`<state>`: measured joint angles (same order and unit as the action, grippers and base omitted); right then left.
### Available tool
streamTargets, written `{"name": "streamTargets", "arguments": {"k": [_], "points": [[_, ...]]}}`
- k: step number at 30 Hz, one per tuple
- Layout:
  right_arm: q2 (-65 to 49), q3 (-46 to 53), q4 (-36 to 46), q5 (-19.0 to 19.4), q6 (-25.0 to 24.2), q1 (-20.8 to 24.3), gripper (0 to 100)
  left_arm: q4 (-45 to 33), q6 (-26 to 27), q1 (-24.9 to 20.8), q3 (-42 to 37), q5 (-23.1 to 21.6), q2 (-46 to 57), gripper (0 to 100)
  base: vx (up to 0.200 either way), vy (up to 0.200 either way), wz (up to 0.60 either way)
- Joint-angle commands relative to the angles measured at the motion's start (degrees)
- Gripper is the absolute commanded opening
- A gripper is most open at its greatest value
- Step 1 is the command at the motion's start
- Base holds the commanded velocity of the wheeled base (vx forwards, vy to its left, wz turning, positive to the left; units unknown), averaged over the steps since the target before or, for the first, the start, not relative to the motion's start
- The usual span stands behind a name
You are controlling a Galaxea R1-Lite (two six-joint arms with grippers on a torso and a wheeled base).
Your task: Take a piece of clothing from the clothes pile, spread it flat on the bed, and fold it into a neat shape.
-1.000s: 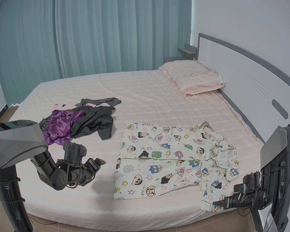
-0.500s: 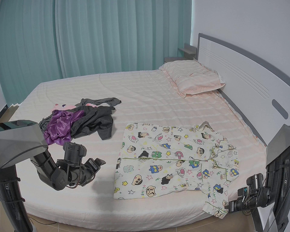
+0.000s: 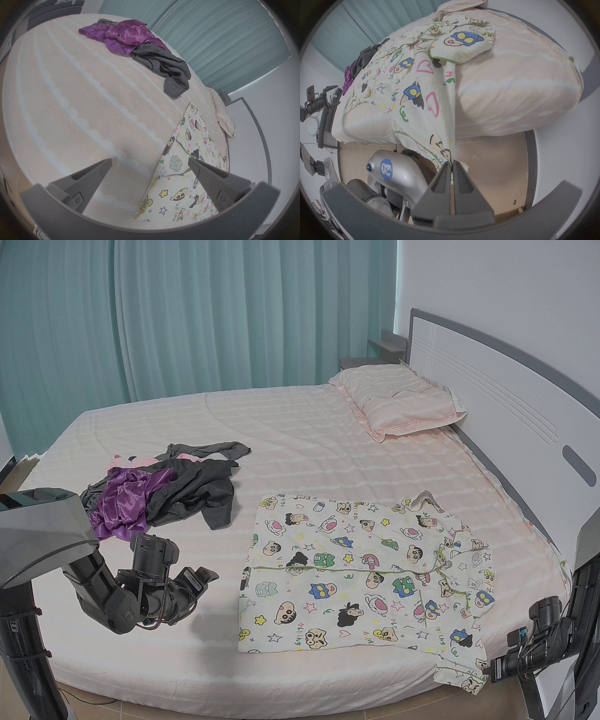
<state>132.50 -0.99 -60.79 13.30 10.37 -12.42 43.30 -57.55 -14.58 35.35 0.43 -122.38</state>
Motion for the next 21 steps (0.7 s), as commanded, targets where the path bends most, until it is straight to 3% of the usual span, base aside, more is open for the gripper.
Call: {"name": "streamTargets", "arguments": {"k": [1,14,21], "points": [[-2.33,0.99,1.64,-0.38,0.70,-1.03,0,0.03,-0.02,-0.10,-0.02,0.01,0.04,100,0.000,0.000,0.00],[-3.92,0.99,7.80,-5.21,4.48,-3.31,0,-0.23,0.07,-0.36,-0.11,0.10,0.13,100,0.000,0.000,0.00],[-3.92,0.99,7.80,-5.74,4.83,-3.31,0,-0.15,0.07,-0.89,-0.64,0.01,0.13,100,0.000,0.000,0.00]]}}
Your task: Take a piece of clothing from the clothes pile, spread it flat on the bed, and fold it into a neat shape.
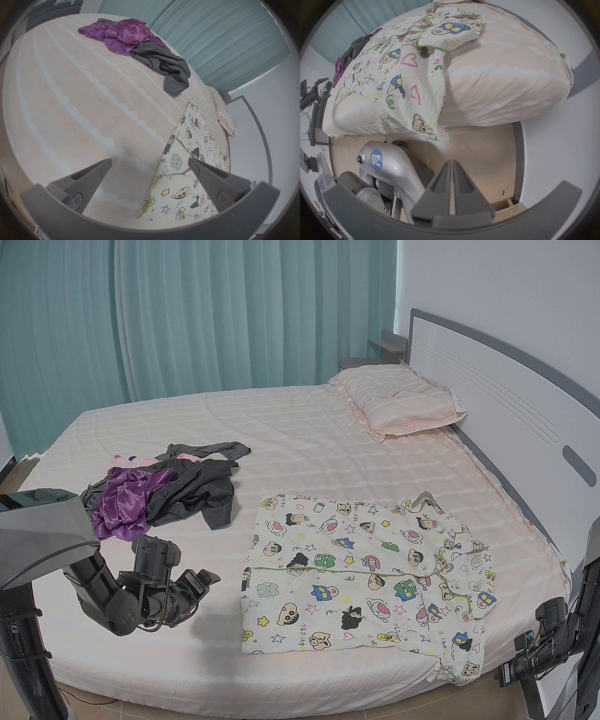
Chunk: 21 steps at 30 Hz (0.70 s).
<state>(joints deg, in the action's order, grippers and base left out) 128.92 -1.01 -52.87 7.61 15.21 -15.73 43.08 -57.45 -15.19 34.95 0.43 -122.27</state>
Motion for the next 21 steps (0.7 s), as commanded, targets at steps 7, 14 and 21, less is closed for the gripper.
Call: {"name": "streamTargets", "arguments": {"k": [7,14,21], "points": [[-6.40,1.01,-2.68,0.74,-0.62,0.61,100,0.16,-0.11,-1.25,-0.32,-0.08,0.02,100,0.000,0.000,0.00],[-15.36,-0.75,-8.48,3.99,-24.18,14.41,100,0.25,-0.38,-3.27,-0.85,0.10,0.89,100,0.000,0.000,0.00],[-12.55,-1.19,-16.83,3.12,-43.25,25.92,100,0.34,-1.43,-3.97,-0.50,0.01,0.89,100,0.000,0.000,0.00]]}}
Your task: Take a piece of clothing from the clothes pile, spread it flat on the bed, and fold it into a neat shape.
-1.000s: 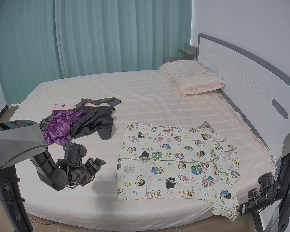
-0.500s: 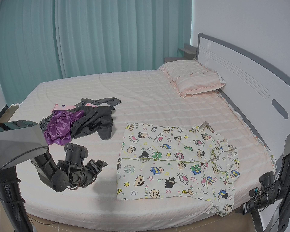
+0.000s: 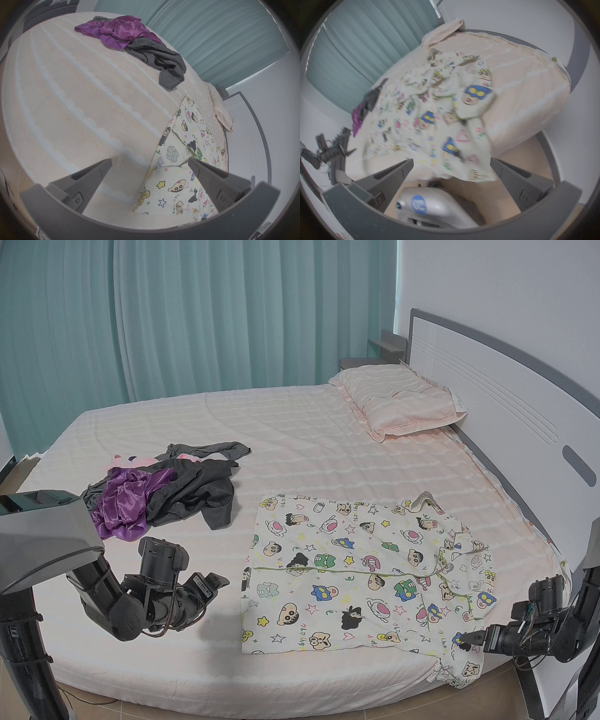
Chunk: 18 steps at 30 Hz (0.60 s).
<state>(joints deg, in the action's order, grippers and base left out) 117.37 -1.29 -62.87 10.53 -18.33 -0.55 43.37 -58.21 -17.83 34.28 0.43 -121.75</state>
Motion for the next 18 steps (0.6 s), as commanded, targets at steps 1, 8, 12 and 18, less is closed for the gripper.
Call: {"name": "streamTargets", "arguments": {"k": [1,8,12,18], "points": [[-0.48,-0.82,-8.50,0.19,-10.14,10.92,100,0.04,-0.68,-2.03,0.35,-0.08,0.11,100,0.000,0.000,0.00],[-0.21,0.76,-11.58,1.60,-10.85,11.71,100,-0.84,0.47,-7.83,10.46,0.72,-6.92,100,0.000,0.000,0.00],[-0.92,1.20,-11.58,1.68,-10.93,12.06,100,-4.00,2.58,-9.32,15.20,0.45,-8.51,100,0.000,0.000,0.00],[-2.15,1.20,-11.40,1.60,-11.55,13.47,100,-13.32,5.56,-11.61,25.31,0.36,-11.06,100,0.000,0.000,0.00]]}}
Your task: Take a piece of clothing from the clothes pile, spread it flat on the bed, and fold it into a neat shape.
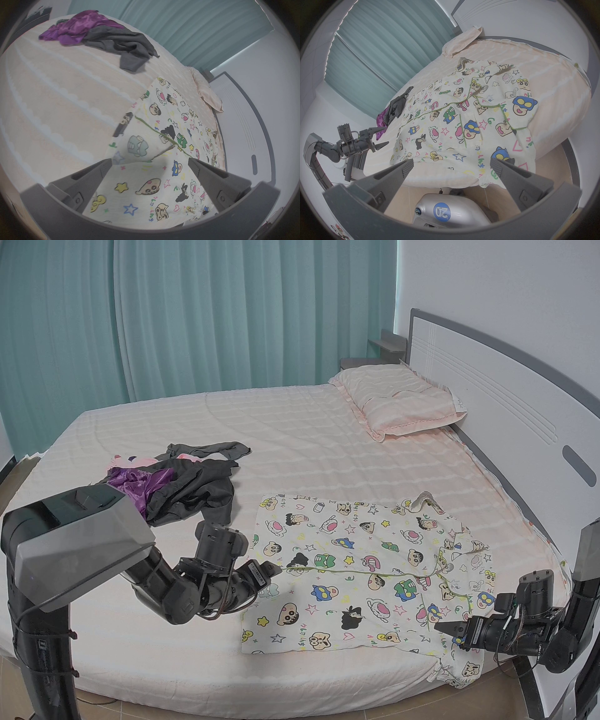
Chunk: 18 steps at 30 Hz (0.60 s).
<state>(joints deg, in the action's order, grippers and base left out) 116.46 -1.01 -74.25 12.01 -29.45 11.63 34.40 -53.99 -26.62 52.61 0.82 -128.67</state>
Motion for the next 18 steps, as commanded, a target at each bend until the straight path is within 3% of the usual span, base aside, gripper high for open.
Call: {"name": "streamTargets", "arguments": {"k": [1,5,10,18], "points": [[-1.23,0.92,-0.01,0.12,-0.52,1.38,100,-4.61,1.35,-3.17,6.98,-0.03,-4.31,100,0.000,0.000,0.00],[-1.58,0.92,0.42,0.03,-0.69,1.99,100,-4.87,0.47,-3.70,6.54,0.68,-4.66,100,0.000,0.000,0.00],[-1.58,0.92,0.34,-0.14,-0.69,2.34,100,-4.96,-6.30,-3.35,6.89,4.19,-4.66,100,0.000,0.000,0.00],[-1.67,0.92,0.34,-0.23,-0.69,2.34,100,-4.96,-6.92,-4.23,7.33,4.72,-4.31,100,0.000,-0.025,0.00]]}}
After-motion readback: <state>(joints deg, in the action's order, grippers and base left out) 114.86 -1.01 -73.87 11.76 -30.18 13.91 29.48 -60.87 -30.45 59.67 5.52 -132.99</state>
